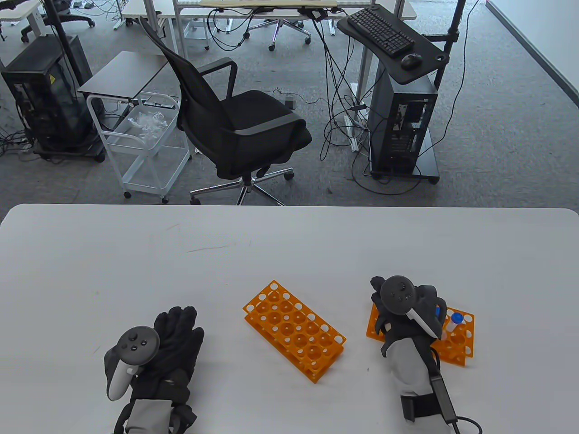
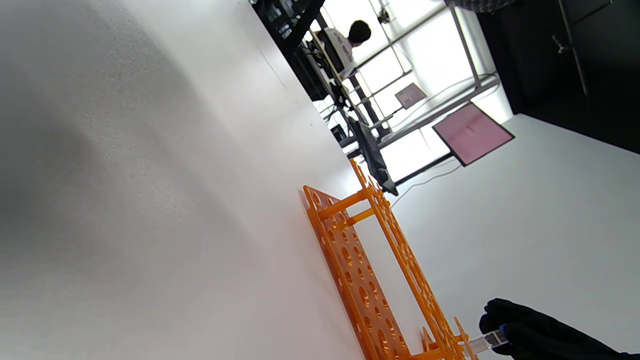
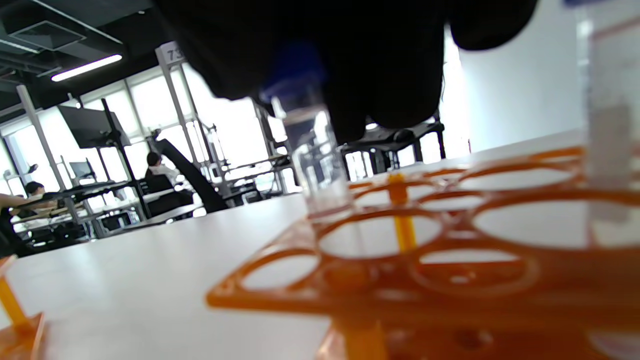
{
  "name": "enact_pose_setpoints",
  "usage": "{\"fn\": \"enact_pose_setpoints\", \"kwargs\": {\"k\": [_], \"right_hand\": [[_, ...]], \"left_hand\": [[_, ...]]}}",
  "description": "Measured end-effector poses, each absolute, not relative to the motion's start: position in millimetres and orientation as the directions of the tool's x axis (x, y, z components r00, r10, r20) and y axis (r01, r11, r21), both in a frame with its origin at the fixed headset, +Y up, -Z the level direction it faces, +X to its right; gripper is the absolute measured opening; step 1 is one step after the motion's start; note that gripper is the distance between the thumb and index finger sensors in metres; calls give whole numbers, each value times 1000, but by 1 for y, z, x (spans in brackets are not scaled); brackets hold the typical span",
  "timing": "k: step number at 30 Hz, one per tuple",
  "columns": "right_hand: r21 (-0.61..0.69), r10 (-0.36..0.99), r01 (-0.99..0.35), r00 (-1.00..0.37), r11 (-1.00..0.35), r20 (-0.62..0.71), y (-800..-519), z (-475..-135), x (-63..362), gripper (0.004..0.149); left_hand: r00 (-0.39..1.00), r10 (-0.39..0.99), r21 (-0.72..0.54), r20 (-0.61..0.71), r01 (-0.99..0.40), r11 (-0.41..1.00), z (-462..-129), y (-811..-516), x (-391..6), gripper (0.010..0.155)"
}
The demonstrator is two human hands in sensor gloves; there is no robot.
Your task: Transfer 4 test tubes between racks (Right hand only)
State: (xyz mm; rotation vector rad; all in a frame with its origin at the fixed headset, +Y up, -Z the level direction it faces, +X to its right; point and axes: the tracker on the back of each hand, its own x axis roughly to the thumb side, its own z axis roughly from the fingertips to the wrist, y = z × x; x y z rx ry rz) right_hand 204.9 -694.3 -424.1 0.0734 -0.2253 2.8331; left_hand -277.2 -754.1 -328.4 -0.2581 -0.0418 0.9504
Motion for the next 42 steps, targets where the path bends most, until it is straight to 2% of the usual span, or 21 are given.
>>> {"fn": "enact_pose_setpoints", "kwargs": {"k": [12,20,32,42], "right_hand": [[-139,302,-309,-951,-941,67,-690,-423,206,51],[-221,380,-394,-919,-892,104,-662,-408,215,54],[-351,367,-369,-927,-861,73,-629,-366,283,56],[-400,352,-329,-936,-855,18,-633,-338,339,56]], "left_hand": [[582,809,-234,-79,-800,552,-329,-755,-277,69],[585,807,-231,-80,-799,556,-329,-755,-278,69],[598,797,-227,-79,-790,570,-329,-755,-278,69],[611,786,-222,-88,-782,583,-328,-755,-277,69]]}}
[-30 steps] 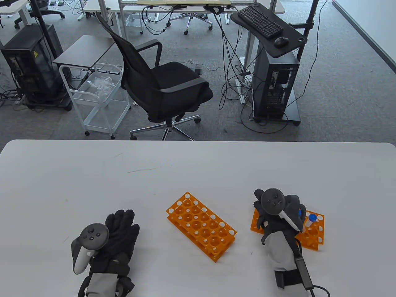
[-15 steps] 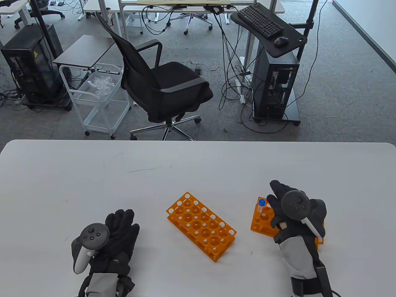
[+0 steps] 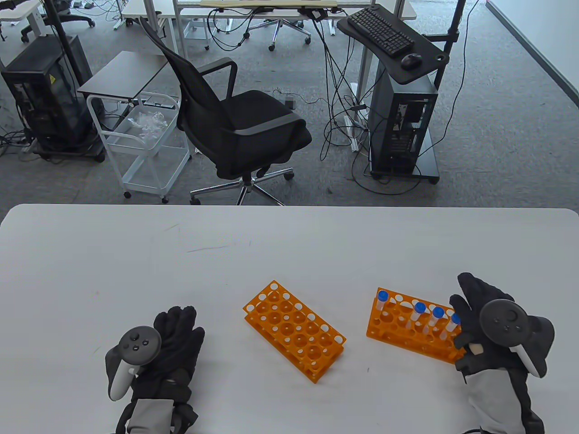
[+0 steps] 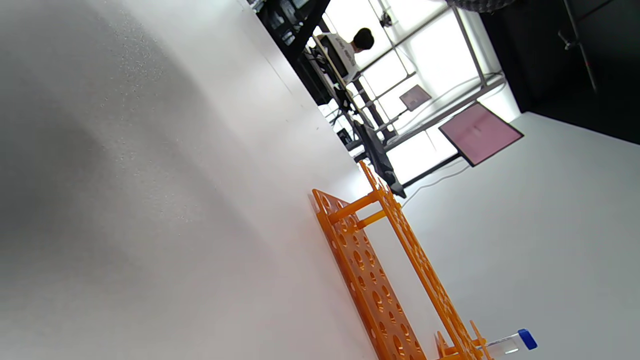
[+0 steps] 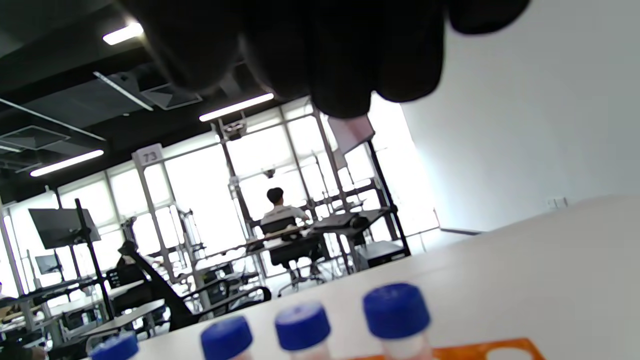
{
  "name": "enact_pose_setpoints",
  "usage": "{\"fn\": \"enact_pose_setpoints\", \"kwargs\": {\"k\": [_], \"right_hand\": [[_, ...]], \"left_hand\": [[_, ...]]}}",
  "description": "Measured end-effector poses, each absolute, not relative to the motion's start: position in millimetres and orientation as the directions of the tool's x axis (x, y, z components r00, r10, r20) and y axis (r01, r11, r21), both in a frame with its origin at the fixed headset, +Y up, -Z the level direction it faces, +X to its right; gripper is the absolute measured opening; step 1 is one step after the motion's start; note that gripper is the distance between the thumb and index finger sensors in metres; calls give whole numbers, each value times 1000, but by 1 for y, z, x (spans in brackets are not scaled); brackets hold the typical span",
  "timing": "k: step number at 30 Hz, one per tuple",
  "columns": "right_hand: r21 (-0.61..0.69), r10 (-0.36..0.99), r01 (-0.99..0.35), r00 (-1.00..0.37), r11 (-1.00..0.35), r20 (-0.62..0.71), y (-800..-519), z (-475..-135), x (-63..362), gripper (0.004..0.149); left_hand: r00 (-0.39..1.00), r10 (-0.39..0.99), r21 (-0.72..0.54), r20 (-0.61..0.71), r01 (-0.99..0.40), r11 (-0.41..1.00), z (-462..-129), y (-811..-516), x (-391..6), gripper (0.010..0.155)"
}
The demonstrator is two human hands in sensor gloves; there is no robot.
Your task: Transfer 4 test tubes between racks (Right hand only)
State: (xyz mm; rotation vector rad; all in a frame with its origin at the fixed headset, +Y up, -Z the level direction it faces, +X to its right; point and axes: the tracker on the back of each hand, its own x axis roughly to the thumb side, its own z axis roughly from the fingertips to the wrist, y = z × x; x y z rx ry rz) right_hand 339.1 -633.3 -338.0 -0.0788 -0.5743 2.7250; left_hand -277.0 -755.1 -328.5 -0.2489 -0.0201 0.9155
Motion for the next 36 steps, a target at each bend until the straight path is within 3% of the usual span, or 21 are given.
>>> {"fn": "enact_pose_setpoints", "kwargs": {"k": [9,22,36], "right_hand": [[-395,356,-324,-935,-860,-8,-662,-324,369,57],[-345,334,-299,-941,-890,-47,-701,-327,381,57],[-341,334,-294,-940,-893,-65,-713,-325,390,57]], "left_hand": [[625,774,-219,-100,-773,596,-328,-756,-276,69],[643,755,-218,-125,-761,612,-328,-757,-275,69],[664,736,-234,-133,-743,628,-329,-758,-272,69]]}}
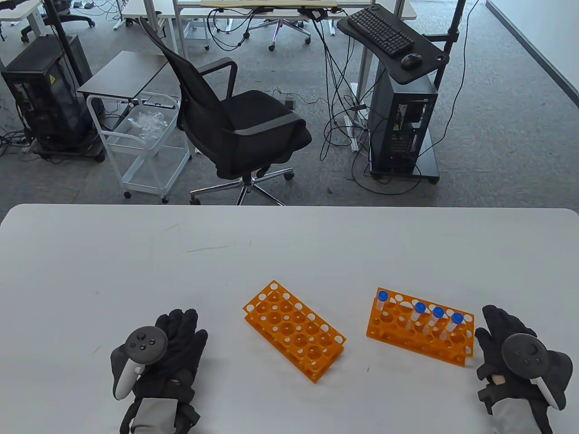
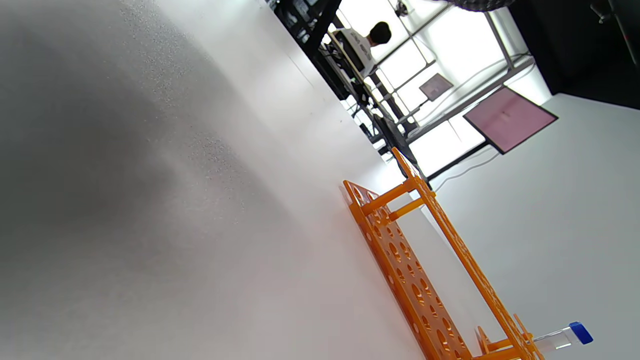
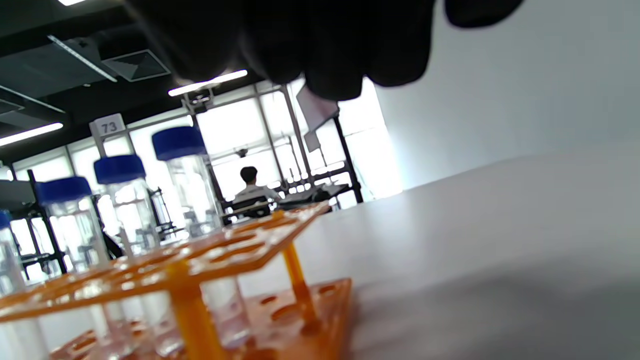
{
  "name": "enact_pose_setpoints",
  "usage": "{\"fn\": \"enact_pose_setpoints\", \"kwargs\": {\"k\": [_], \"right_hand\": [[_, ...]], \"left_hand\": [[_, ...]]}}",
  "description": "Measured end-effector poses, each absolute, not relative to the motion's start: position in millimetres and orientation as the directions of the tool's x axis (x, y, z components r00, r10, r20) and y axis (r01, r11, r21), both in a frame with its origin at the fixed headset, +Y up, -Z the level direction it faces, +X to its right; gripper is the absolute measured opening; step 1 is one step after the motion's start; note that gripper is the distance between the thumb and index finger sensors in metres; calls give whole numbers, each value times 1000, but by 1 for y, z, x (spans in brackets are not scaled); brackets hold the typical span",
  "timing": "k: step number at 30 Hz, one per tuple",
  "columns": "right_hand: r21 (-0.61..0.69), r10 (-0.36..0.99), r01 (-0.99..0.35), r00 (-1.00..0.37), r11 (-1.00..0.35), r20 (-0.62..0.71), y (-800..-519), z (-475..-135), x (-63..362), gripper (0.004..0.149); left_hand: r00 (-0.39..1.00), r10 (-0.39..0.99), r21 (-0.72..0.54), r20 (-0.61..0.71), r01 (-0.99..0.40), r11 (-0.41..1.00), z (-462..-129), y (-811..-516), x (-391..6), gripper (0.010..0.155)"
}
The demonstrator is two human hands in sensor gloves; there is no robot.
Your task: Transfer 4 test tubes between racks (Right hand only)
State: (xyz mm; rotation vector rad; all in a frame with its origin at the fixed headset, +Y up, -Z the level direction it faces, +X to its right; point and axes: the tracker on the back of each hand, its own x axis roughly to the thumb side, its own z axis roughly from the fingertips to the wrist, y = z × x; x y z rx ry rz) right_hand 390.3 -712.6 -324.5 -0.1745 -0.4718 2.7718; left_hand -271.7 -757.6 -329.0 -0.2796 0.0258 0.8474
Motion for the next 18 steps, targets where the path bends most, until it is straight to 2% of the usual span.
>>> {"fn": "enact_pose_setpoints", "kwargs": {"k": [18], "right_hand": [[-318,365,-324,-928,-891,-75,-718,-323,392,58]], "left_hand": [[665,732,-237,-145,-742,627,-329,-759,-272,69]]}}
